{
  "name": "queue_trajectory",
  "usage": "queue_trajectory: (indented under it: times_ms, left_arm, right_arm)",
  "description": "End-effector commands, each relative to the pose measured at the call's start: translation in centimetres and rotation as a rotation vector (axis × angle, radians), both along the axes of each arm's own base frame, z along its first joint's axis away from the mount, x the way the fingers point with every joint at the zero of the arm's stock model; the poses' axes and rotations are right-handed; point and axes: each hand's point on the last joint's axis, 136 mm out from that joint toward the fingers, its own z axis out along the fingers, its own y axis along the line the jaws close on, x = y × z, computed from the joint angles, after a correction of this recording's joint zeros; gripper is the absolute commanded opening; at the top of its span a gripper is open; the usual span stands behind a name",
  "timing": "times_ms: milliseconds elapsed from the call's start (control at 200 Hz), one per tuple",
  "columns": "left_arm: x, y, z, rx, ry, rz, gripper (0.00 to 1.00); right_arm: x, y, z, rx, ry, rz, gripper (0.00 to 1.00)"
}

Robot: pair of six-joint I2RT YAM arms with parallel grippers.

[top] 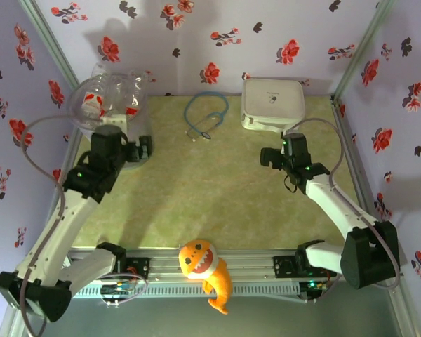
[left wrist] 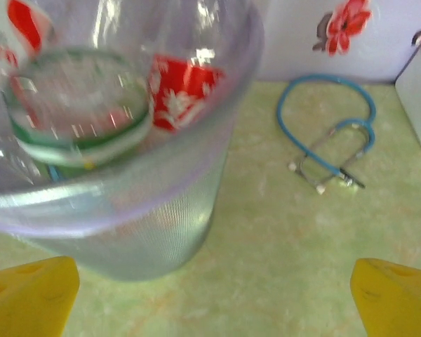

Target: Put the plastic bottles in the bin

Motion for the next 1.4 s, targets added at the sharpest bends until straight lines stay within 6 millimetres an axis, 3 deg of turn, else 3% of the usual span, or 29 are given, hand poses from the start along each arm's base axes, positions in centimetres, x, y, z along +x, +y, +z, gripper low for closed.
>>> queue_trajectory:
  times_ms: [0,210,415,555,810,1120,1390]
  left_arm:
    - [-0.6,1.3,-1.6,0.018,-0.039,0.095,1.00]
    - [-0.9,3.5,-7.0,0.131,-0.046,0.170,1.00]
    - [-0.9,7.1,-11.1,0.172,-0.026,0.295,1.00]
    - [-1.0,9.5,-12.9,0.172,-0.044,0.369,1.00]
    - [-0.2,12.0,-16.3,0.135,-0.044,0.424,1.00]
    - [2.4,12.4,-16.6,0.145,-0.105,0.390,1.00]
    - [4.8,12.9,-16.4,0.138,-0.154,0.385,1.00]
  right_arm:
    - [0.8,-1.7,2.5,-0.093,-0.093,-0.036,0.99]
    - [0.8,-4.6,1.5,-0.241,-0.128,-0.117,0.99]
    - [1.4,-7.0,-1.5,-0.278,-0.123,-0.205,0.99]
    - [1.9,-8.0,-2.9,-0.284,-0.136,-0.238,0.99]
    - [2.8,-8.6,-5.4,-0.271,-0.169,-0.266,0.99]
    - [4.7,-8.6,-4.9,-0.281,-0.262,-0.259,0.99]
    - [4.2,-10.5,-5.0,-0.274,-0.338,-0.352,0.99]
